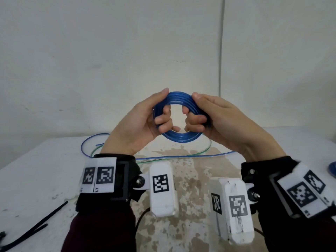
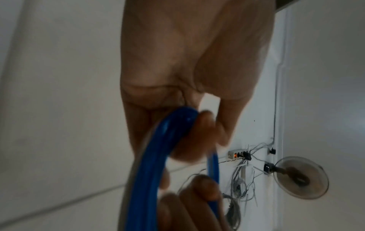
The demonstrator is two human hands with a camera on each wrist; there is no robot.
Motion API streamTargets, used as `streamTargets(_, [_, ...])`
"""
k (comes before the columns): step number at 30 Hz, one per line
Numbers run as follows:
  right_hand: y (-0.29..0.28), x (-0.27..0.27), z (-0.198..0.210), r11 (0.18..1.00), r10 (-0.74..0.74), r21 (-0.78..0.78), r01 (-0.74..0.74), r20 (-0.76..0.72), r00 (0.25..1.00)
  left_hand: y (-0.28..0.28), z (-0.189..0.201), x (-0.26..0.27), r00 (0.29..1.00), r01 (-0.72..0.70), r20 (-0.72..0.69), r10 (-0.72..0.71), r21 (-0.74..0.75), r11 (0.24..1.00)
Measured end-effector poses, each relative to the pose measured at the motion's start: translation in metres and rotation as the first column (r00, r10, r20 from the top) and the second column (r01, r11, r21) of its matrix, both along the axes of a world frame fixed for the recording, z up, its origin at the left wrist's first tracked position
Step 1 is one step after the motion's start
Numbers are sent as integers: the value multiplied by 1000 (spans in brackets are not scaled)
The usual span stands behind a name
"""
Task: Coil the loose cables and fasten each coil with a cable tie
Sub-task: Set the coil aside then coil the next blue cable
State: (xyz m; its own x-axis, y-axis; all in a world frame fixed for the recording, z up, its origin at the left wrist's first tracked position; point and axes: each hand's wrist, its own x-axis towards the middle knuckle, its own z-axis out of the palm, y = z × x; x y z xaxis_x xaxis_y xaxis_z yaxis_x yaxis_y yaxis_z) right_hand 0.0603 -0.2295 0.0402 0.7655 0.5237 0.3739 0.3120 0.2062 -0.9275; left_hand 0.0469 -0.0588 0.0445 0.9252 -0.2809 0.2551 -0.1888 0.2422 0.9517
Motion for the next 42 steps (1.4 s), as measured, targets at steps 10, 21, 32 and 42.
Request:
streamTargets(10, [-8,-5,0,969,-20,-244,37,72,997,5,-6,-5,965,-68,260,-40,394,917])
streamTargets(21, [-1,3,-2,988,-79,-134,74,-32,996,-2,-5,-5,952,-145,301,49,303,942])
streamTargets(32, [-5,6,-4,983,-105,-159,89,-91,990,-1,-4,1,900,-293,352,255,56,954])
streamTargets(42, [16,5,-3,973,-230,-2,232,-125,965,-4,-3,-11,908,-310,300,293,10,951])
